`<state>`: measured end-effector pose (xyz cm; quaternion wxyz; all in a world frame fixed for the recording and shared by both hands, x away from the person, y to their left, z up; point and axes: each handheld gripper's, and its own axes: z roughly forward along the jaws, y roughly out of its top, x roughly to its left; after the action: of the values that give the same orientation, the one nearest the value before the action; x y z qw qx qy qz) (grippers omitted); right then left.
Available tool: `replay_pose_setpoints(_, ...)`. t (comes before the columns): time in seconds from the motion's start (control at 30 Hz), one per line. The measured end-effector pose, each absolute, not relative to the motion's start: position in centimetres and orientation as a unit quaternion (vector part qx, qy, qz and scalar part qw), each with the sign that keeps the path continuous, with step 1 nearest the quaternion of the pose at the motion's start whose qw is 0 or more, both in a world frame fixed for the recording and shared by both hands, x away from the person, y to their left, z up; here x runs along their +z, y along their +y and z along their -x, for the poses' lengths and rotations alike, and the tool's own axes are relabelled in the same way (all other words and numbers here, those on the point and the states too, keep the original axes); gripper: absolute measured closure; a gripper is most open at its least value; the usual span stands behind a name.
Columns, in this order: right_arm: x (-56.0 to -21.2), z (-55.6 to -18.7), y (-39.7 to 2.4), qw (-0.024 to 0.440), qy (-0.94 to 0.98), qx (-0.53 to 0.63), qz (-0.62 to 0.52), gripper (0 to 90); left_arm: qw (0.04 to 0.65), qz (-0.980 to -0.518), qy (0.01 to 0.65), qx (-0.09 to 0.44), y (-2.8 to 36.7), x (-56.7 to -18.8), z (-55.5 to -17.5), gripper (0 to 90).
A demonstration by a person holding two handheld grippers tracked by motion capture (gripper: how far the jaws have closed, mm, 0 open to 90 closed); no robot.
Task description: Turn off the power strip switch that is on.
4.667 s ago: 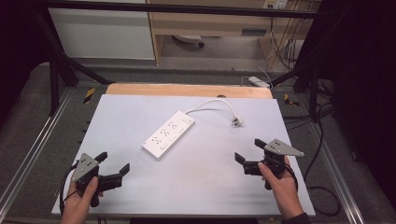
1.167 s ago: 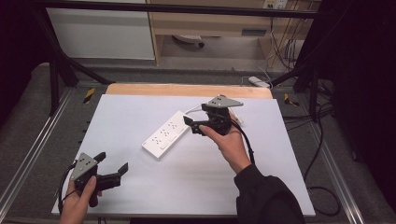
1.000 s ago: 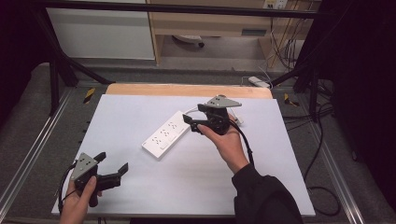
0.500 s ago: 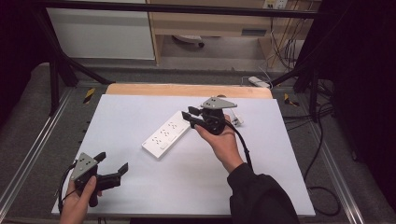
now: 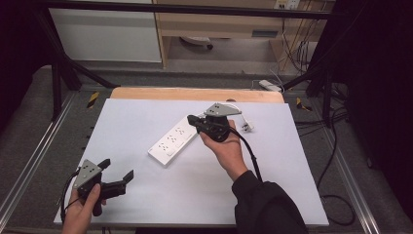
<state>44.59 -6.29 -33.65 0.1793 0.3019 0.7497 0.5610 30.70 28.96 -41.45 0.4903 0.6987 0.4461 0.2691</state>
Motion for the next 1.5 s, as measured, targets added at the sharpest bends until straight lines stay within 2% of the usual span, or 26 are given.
replay_pose_setpoints(0.73,-36.4,-45.0,-3.3,0.156,0.778,0.535,-0.292,90.0,0.49,-0.698,0.447,0.272,29.0,-41.4,-30.7,4.4)
replay_pose_setpoints(1.5,-38.2,-45.5,-2.1,0.14,0.791,0.516,-0.298,90.0,0.488,-0.697,0.448,0.273,29.1,-41.4,-30.7,4.4)
